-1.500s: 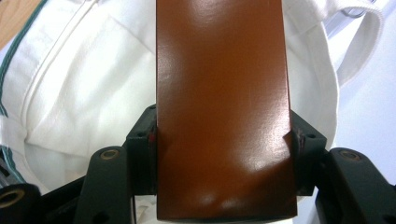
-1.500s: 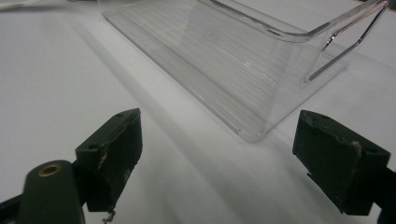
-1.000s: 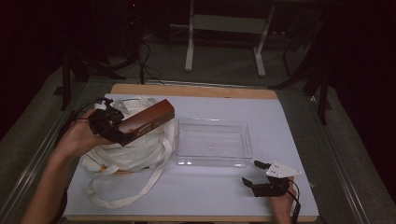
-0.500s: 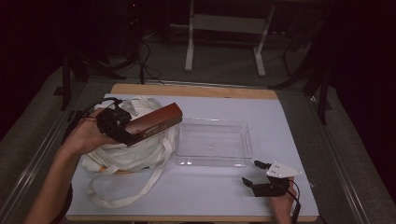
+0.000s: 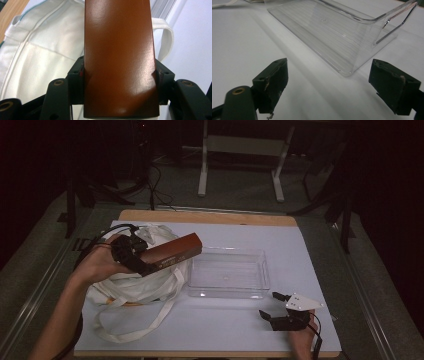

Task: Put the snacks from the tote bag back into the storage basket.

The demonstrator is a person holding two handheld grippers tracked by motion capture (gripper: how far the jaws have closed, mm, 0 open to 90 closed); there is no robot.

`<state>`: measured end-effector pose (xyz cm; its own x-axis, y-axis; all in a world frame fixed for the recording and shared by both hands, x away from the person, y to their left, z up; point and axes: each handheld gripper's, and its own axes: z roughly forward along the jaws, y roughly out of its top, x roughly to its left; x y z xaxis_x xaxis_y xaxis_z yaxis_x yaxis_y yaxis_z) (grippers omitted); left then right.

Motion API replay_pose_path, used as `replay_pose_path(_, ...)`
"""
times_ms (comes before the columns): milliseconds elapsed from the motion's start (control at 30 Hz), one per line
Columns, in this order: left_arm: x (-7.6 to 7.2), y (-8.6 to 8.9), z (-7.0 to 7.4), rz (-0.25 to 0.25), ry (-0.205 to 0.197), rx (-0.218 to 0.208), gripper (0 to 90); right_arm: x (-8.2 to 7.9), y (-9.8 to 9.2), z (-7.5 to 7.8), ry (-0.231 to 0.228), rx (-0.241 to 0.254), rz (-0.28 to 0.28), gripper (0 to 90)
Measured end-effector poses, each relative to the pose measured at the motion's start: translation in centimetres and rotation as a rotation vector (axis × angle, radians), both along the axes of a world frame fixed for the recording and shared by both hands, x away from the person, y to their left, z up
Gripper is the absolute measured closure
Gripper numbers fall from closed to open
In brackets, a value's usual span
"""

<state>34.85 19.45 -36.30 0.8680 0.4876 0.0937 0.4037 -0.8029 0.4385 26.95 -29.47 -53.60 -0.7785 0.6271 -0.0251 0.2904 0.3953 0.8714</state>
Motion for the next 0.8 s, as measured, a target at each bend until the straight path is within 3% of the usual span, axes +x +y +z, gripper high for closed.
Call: replay_pose_path(800, 0.8, -2.5, 0.7, -0.093, -0.024, 0.014, 43.2, 0.0, 0.0, 0.0, 0.000, 0.002, 0.001, 15.8)
